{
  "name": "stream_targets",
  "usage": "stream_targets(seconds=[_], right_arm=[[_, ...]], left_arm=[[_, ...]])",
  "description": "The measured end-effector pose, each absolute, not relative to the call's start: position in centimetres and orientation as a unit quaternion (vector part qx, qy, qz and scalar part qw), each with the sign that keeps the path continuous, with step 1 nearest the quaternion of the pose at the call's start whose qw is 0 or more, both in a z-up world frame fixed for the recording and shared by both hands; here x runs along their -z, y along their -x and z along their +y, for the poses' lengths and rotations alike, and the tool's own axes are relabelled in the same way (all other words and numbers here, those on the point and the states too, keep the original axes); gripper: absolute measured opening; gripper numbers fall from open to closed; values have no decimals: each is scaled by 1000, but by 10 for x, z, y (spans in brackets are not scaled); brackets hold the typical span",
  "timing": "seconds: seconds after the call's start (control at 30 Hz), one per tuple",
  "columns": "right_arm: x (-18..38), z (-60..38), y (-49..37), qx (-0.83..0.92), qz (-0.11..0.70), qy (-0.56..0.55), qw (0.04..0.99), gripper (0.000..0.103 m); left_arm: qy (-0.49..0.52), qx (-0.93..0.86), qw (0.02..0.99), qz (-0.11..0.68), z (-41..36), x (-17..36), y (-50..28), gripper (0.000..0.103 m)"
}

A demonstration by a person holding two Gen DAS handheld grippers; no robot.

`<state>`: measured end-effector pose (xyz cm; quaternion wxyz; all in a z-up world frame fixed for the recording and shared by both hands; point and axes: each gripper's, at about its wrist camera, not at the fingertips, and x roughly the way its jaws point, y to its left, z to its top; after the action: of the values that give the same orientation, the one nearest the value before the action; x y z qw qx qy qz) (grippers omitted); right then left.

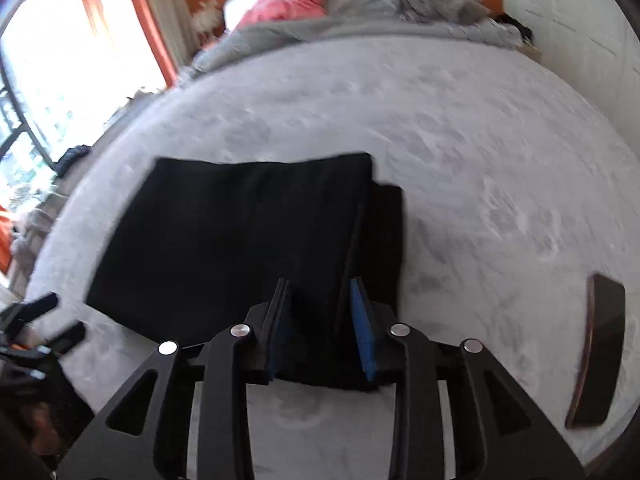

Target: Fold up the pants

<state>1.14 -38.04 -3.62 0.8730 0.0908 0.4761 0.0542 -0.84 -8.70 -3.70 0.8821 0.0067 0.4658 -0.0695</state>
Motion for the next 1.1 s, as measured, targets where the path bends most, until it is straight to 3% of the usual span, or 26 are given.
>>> stream_targets(seconds=[0.03,0.1,0.23,0.33,0.47,0.5,0.53,0.6,0.67,0.8,0.87,0.97,1.03,1.1], right_arm=[[41,-398,-3,-63,469,-142,869,30],[41,-423,7,-84,448,-217,863,42],[43,-437,5,-79,450,-233,858,48],[56,-440,-4,-98,456,-279,839,66],[77,-423,-16,-105,477,-280,826,77],[84,-419,-19,-101,489,-280,820,75],[89,-415,-20,-105,494,-281,816,64],[87,-408,-19,-107,490,-284,817,44],[65,-402,-17,-116,476,-294,821,37],[7,-371,4,-170,435,-276,840,36],[0,-352,20,-187,434,-255,844,42],[43,-332,37,-179,483,-224,827,62],[70,-327,51,-94,519,-175,832,66],[60,-334,69,-89,484,-211,845,65]], left_arm=[[13,78,879,471,-80,37,5,96],[62,80,871,481,-61,39,-6,96],[156,72,856,487,-20,47,-33,96],[217,70,834,503,-1,66,-55,96],[242,101,801,538,-7,98,-84,94],[246,120,790,549,-11,108,-90,89],[242,125,791,548,-15,112,-94,87],[235,178,792,535,-21,102,-97,30],[250,182,790,530,-13,82,-97,20],[242,197,813,492,20,26,-72,16],[210,170,833,483,41,8,-48,16],[154,85,854,491,69,18,-14,16],[126,43,848,513,79,43,-4,19],[149,46,829,536,85,56,7,19]])
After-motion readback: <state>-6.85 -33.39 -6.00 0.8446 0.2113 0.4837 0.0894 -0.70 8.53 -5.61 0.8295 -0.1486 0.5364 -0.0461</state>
